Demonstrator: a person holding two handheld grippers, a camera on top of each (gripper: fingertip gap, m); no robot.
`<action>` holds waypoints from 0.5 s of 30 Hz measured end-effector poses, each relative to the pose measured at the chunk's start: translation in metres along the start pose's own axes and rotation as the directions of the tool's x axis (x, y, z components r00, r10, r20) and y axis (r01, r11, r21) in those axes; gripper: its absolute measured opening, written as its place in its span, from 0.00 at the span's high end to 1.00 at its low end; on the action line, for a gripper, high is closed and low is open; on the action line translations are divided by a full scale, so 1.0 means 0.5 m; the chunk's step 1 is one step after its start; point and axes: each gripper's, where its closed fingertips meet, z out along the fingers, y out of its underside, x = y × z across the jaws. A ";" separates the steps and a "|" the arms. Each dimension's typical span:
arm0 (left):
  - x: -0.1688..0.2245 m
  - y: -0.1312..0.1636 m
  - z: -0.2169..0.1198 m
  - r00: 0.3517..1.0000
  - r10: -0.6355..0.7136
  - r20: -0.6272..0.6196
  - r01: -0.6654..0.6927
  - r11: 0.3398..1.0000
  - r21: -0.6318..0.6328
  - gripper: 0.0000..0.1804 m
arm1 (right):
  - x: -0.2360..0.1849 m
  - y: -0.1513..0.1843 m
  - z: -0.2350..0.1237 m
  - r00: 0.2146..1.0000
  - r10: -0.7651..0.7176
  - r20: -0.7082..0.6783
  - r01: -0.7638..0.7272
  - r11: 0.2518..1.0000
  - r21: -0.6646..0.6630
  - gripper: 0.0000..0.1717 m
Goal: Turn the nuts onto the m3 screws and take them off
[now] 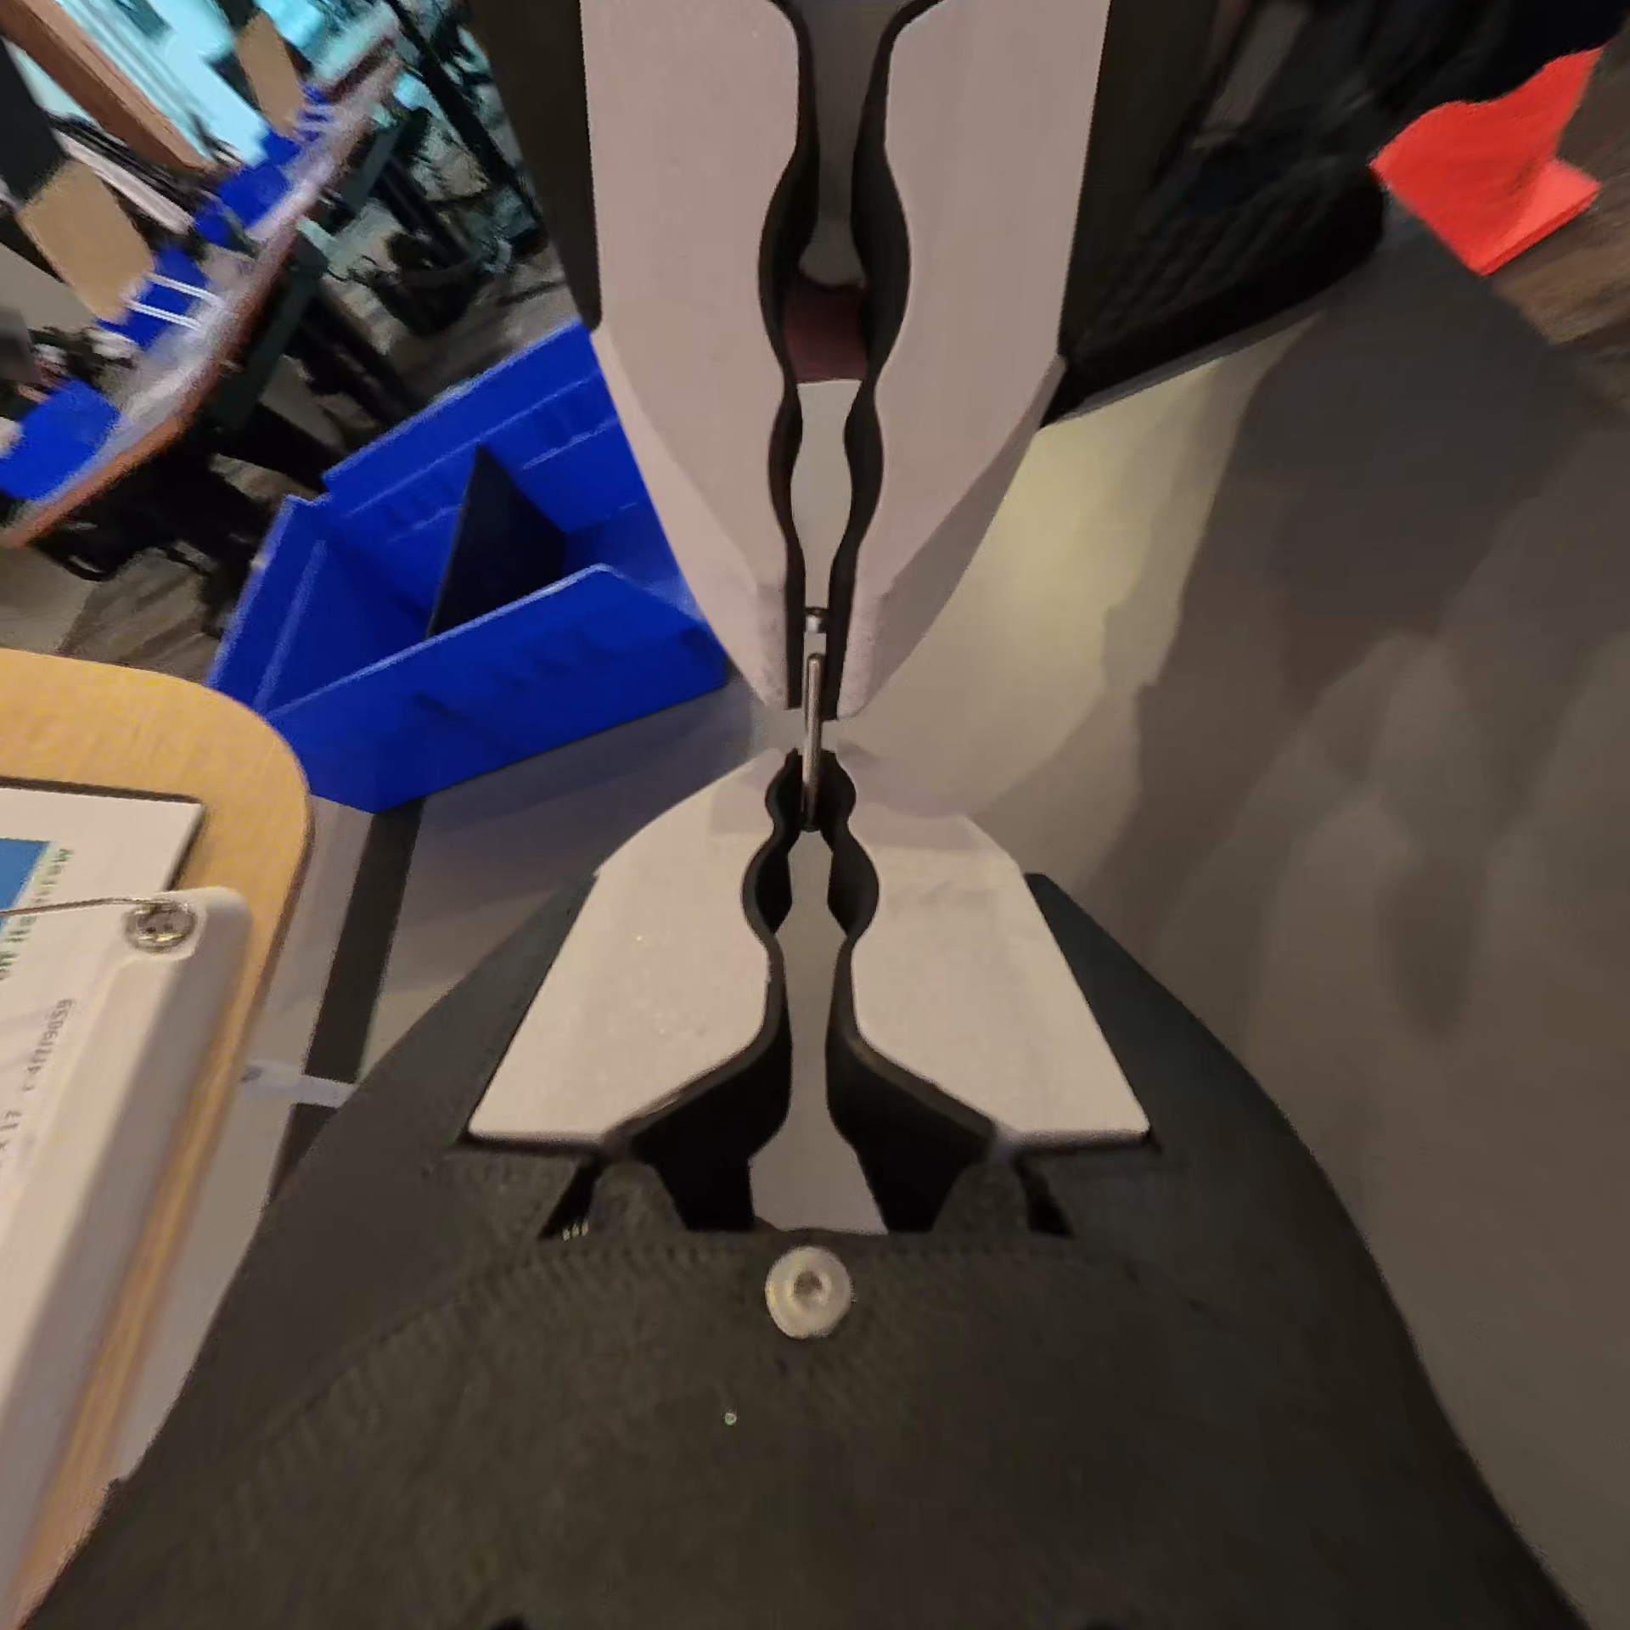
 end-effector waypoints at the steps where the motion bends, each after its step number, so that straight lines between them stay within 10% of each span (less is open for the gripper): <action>1: 0.004 0.000 -0.001 1.000 -0.018 -0.025 0.018 1.000 0.000 0.98 | -0.002 0.000 0.000 1.000 -0.013 0.002 0.013 1.000 0.002 0.97; 15: 0.012 0.007 -0.003 0.961 -0.197 -0.196 0.218 0.971 0.093 0.98 | 0.020 -0.001 -0.022 0.999 -0.015 -0.034 0.015 1.000 0.007 0.97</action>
